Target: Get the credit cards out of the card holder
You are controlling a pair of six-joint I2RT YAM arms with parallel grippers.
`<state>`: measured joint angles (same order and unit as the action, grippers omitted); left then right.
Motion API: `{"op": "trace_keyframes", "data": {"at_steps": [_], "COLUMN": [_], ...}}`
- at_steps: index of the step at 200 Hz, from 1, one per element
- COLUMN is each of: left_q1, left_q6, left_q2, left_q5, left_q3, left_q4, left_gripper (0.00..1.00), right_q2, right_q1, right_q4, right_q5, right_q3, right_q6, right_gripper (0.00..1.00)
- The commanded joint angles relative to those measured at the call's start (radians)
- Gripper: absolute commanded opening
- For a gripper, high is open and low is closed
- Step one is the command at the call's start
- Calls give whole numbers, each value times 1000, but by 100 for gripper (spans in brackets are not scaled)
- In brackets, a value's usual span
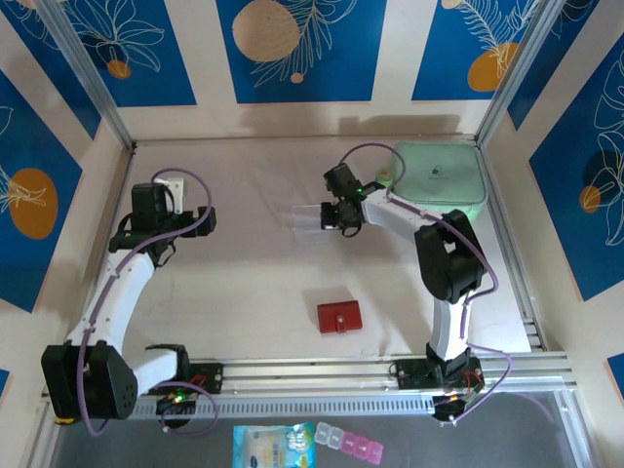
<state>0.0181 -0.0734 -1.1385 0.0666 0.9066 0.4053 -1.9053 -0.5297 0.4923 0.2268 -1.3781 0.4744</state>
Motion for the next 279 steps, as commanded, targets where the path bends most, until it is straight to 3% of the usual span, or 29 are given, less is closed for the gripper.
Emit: {"op": "trace_keyframes", "data": {"at_steps": [1, 108, 146, 220, 279], "left_q1": [4, 3, 3, 3, 3], "left_q6": [-5, -9, -9, -12, -18], "left_q2": [-7, -10, -11, -8, 11], "left_q5": [10, 0, -7, 6, 19], "left_q3": [6, 4, 6, 6, 0], "left_q4": [3, 3, 4, 1, -10], "left_gripper": [100, 100, 100, 100, 100], "right_q2": [61, -42, -43, 57, 213], "right_q1": [30, 54, 54, 49, -4], "right_q4": [28, 23, 31, 108, 191], "right_q5": [49, 59, 59, 54, -26], "right_q3": [33, -40, -47, -48, 90], "right_q6": [-28, -68, -68, -58, 35], "right_gripper": [5, 5, 12, 20, 25]}}
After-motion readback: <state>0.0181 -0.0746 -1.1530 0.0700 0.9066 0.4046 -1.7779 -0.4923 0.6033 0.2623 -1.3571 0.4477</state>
